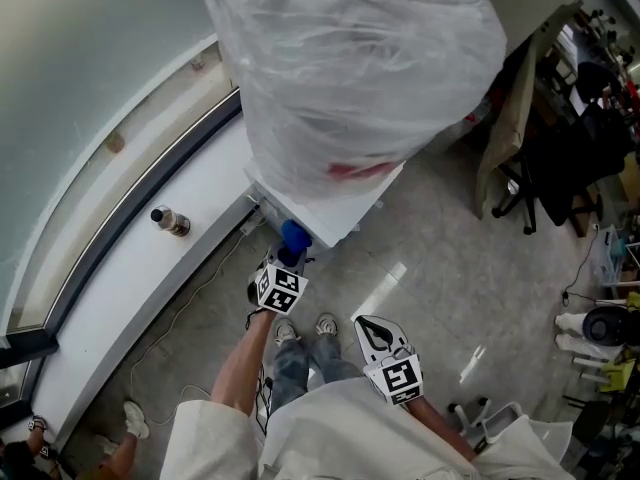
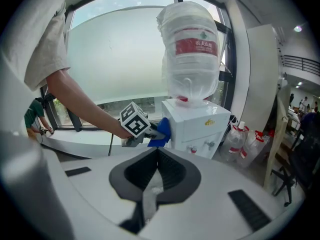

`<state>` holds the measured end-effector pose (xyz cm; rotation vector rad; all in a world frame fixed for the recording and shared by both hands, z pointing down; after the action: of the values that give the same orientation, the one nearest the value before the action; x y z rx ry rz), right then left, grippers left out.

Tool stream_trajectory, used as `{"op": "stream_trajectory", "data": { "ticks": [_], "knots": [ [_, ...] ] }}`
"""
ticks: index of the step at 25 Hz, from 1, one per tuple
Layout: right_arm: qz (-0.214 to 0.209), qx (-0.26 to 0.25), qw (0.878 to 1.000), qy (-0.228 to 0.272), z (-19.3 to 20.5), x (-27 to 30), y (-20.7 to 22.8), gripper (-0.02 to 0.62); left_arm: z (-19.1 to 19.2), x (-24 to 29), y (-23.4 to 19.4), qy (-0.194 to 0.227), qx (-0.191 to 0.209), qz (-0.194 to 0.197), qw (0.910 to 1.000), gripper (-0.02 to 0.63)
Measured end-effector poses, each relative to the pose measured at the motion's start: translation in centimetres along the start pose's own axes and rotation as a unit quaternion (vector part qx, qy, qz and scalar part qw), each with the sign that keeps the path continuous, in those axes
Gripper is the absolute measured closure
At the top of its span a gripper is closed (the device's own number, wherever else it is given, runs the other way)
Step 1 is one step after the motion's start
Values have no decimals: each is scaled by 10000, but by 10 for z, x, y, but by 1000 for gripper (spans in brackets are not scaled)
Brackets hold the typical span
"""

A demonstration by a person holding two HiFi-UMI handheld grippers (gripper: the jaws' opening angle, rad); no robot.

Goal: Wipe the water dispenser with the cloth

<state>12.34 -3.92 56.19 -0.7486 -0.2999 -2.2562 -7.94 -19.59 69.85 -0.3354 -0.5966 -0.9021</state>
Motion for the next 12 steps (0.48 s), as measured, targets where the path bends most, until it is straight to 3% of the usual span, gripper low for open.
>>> {"op": "stream_trajectory", "data": {
  "ticks": [7,12],
  "knots": [
    [-1,30,10000,37,11,-13,-6,581,-3,-1,56,87,59,314,9995,543],
    [32,16,10000,83,13,-22,-1,581,-8,2,72,85,20,352,9993,543]
  ]
}}
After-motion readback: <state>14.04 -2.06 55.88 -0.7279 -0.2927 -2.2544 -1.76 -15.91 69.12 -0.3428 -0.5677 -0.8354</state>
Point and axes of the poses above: the fingertips, and each gripper's own axes: x forward along the fingers, y to its right, z out of its underside, the point moved 9 cm from there along -x, backward along the fingers, and after that the axes turned 2 degrees about -x, right-handed, at the moved point
